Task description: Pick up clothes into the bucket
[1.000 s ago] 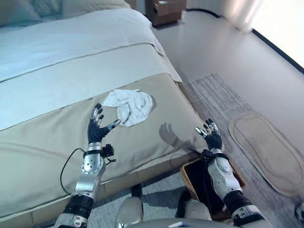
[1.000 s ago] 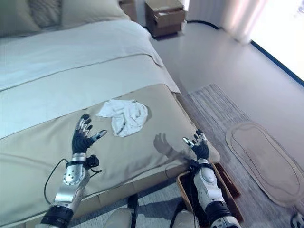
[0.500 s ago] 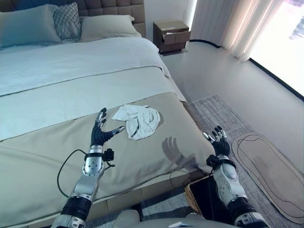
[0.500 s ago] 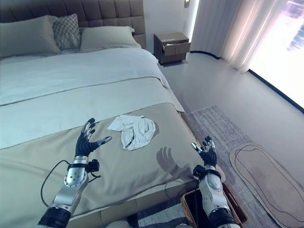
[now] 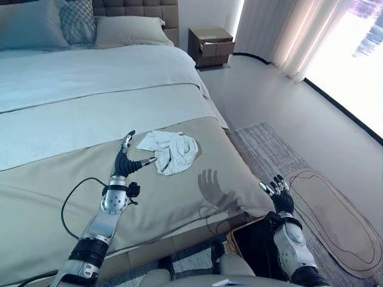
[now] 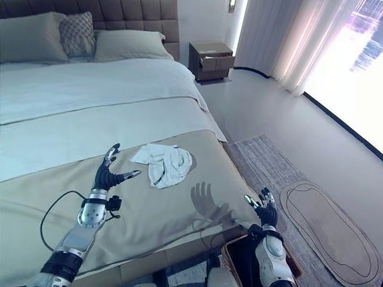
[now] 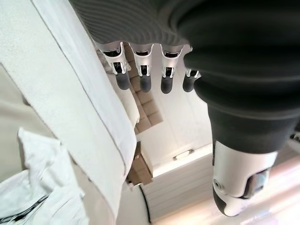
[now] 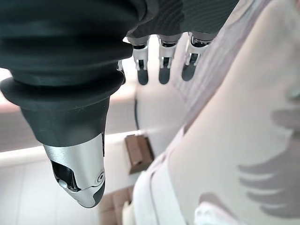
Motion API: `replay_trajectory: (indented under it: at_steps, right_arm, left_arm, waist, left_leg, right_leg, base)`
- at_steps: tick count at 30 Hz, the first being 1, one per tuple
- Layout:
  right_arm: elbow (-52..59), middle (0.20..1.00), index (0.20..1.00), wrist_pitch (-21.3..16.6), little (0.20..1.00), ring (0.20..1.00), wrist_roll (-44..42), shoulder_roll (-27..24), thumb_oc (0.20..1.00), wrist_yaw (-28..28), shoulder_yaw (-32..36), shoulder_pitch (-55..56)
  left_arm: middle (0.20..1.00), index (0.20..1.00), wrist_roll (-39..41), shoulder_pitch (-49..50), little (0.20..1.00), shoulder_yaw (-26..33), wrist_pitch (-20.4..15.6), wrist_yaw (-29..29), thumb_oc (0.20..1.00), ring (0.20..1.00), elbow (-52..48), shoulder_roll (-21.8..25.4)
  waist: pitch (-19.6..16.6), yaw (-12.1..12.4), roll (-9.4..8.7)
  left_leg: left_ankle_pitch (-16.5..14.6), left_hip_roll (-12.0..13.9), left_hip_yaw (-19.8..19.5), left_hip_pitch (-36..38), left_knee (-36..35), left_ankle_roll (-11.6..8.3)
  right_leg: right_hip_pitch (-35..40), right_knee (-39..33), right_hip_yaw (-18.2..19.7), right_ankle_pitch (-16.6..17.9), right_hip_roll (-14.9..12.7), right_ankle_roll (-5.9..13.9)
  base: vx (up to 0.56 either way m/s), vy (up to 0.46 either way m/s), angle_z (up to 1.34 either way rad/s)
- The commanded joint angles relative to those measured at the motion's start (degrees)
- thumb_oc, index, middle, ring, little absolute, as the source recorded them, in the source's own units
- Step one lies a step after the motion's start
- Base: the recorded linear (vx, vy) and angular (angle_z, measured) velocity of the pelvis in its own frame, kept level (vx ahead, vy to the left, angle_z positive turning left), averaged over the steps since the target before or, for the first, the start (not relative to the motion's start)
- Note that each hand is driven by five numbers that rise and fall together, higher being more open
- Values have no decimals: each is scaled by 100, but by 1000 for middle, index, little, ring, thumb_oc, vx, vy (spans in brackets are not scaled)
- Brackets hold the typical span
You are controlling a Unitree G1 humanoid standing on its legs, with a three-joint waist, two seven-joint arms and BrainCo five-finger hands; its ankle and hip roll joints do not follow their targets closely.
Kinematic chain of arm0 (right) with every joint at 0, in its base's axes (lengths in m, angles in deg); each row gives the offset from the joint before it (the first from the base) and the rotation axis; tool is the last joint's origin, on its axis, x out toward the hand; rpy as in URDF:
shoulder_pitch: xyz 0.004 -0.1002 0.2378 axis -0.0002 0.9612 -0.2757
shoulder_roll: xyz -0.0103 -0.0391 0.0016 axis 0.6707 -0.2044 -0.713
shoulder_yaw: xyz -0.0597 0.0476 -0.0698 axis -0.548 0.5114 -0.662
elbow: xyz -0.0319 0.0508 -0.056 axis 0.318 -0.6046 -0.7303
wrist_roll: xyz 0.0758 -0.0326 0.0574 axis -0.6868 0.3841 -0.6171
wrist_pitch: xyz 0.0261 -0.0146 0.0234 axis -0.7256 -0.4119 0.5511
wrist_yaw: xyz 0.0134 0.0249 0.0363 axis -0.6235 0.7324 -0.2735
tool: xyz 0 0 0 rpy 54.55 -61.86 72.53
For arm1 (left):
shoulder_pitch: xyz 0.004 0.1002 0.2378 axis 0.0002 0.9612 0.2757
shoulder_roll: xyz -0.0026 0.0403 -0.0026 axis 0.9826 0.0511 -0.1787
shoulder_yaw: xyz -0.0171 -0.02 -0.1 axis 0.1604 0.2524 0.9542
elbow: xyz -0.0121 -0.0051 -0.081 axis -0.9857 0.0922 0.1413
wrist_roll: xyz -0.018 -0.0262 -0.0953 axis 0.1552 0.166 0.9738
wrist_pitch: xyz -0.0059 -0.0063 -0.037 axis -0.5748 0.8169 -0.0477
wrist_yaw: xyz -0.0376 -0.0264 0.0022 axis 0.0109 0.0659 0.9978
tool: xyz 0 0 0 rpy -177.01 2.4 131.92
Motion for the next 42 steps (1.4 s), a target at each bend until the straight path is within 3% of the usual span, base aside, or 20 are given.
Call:
replay_trajectory:
  at_steps: [1,4,7,8,9,10,12,13,14,16,17,19,20,27,33,42]
  right_arm:
    - [570,1000,1000,-430,1000,1000,-156,-107,1000,35,31,-590]
    - [781,1000,1000,-573,1000,1000,-236,-230,1000,122,52,-630]
    - [794,1000,1000,-637,1000,1000,-246,-240,1000,181,53,-655]
    - [850,1000,1000,-698,1000,1000,-354,-260,1000,136,75,-586]
    - [850,1000,1000,-698,1000,1000,-355,-256,1000,134,76,-591]
    - [844,1000,1000,-728,1000,1000,-448,-333,1000,27,35,-533]
    - [810,1000,1000,-734,1000,1000,-392,-373,1000,42,9,-538]
    - [845,1000,1000,-784,1000,1000,-292,-478,1000,179,-13,-654]
    - [842,1000,1000,-785,1000,1000,-293,-475,1000,179,-11,-662]
    - [851,1000,1000,-836,1000,1000,-342,-471,1000,212,-65,-728]
    - [973,1000,1000,-820,1000,1000,-262,-466,1000,242,-66,-757]
    - [995,1000,1000,-845,1000,1000,-218,-464,1000,295,-80,-868]
    - [998,1000,1000,-888,1000,1000,-255,-428,1000,306,-140,-1044]
    - [986,1000,1000,-849,1000,1000,-390,-387,1000,331,-375,-1461]
    - [1014,1000,1000,-893,1000,1000,-364,-467,1000,346,-313,-1559]
    - [974,1000,1000,-990,1000,1000,-440,-655,1000,175,-332,-1674]
  left_arm:
    - [1000,1000,27,-1064,1000,108,-350,-499,1000,1000,-75,205]
    - [1000,1000,-95,-1693,1000,56,-341,-862,1000,1000,97,388]
    - [1000,1000,-139,-2008,1000,63,-323,-1054,1000,1000,381,462]
    - [1000,1000,-204,-2092,1000,157,-285,-1167,1000,1000,441,572]
    - [1000,1000,-204,-2098,1000,157,-286,-1168,1000,1000,442,577]
    - [1000,1000,-180,-2132,1000,206,-301,-1265,1000,1000,420,679]
    - [1000,1000,-127,-2249,1000,186,-325,-1326,1000,1000,445,678]
    - [1000,1000,-127,-2411,1000,165,-329,-1454,1000,1000,432,796]
    - [1000,1000,-128,-2419,1000,163,-328,-1456,1000,1000,434,799]
    - [1000,1000,-207,-2383,1000,283,-281,-1563,1000,1000,264,905]
    - [1000,1000,-246,-2394,1000,372,-247,-1659,1000,1000,246,968]
    - [1000,1000,-355,-2526,1000,308,-268,-1739,1000,1000,290,1047]
    - [1000,1000,-507,-2696,1000,296,-233,-1843,1000,1000,317,1174]
    - [1000,1000,-862,-3327,1000,262,57,-2160,1000,1000,578,1712]
    - [1000,1000,-909,-3792,1000,167,121,-2276,1000,1000,791,1966]
    - [1000,1000,-1514,-4727,1000,-696,223,-2150,1000,1000,1115,2810]
  waist:
    - [470,10,-224]
    - [629,-154,-247]
    - [702,-258,-237]
    - [822,-349,-286]
    - [805,-364,-288]
    - [955,-343,-326]
    - [1019,-324,-294]
    - [1045,-226,-234]
    - [1029,-248,-250]
    - [1042,-44,-244]
    - [1103,-84,-236]
    - [1228,-53,-271]
    - [1356,-53,-355]
    - [1451,-112,-620]
    - [1533,-230,-574]
    - [1559,-386,-462]
  left_leg:
    - [-546,-40,352,-407,605,-112]
    - [-377,114,267,-1154,785,-264]
    - [-387,142,260,-1443,936,-300]
    - [-690,181,292,-1848,1795,-367]
    - [-674,169,284,-1903,1825,-363]
    - [-952,213,244,-2379,3034,-461]
    - [-838,361,176,-2669,3314,-538]
    - [-318,591,-123,-2822,2452,-660]
    - [-251,562,-125,-2830,2390,-657]
    - [227,711,-648,-2843,1396,-759]
    - [289,932,-381,-2737,993,-793]
    - [395,870,-280,-2810,971,-809]
    - [402,701,-162,-2974,958,-746]
    - [256,630,105,-3581,1200,-655]
    - [172,530,64,-3952,1388,-627]
    - [132,482,121,-4279,1465,-612]
  right_leg:
    - [-231,-424,36,897,-228,200]
    - [-722,-592,-40,1004,-178,145]
    - [-978,-497,-20,1001,-169,120]
    - [-1081,-378,64,914,-138,39]
    - [-1114,-382,58,935,-149,40]
    - [-1068,-298,114,807,-47,-95]
    - [-1069,-277,47,757,7,-116]
    - [-1143,-340,36,731,60,-53]
    - [-1167,-352,28,756,33,-52]
    - [-1229,-367,169,745,87,18]
    - [-1244,-290,216,619,26,72]
    - [-1399,-212,254,655,-23,76]
    - [-1685,-137,367,713,-68,86]
    - [-2200,-336,303,1030,-190,240]
    - [-2444,-386,204,1062,-257,242]
    - [-2774,-500,174,1195,-268,301]
  base:
    - [-284,-141,-15]
    - [-155,-127,0]
    - [-26,-78,17]
    - [-24,-82,-17]
    - [-17,-132,-10]
    - [-46,-97,-22]
    - [-20,-36,-40]
    - [7,63,-17]
    - [50,129,4]
    - [133,208,8]
    - [109,219,2]
    - [-51,239,-17]
    - [-86,238,-29]
    - [19,77,-14]
    - [23,40,-2]
    - [9,20,-7]
